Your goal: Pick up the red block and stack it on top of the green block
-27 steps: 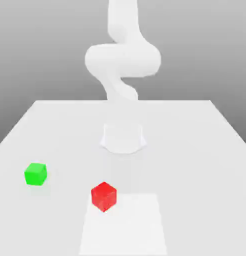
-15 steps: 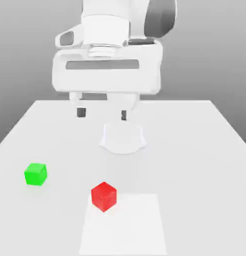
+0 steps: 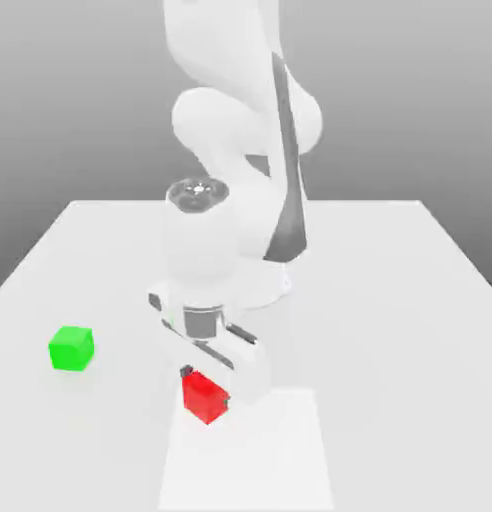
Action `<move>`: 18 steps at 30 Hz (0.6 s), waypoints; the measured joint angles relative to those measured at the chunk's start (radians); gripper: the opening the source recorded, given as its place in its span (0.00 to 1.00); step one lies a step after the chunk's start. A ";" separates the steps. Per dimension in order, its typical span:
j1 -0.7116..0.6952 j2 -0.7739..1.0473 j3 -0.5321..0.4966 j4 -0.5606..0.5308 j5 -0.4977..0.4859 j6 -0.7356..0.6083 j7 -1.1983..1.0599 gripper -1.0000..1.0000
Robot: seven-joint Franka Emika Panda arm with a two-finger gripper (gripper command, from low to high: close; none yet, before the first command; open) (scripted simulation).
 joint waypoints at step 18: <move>-0.195 -0.324 -0.113 -0.022 0.012 -0.298 0.118 0.00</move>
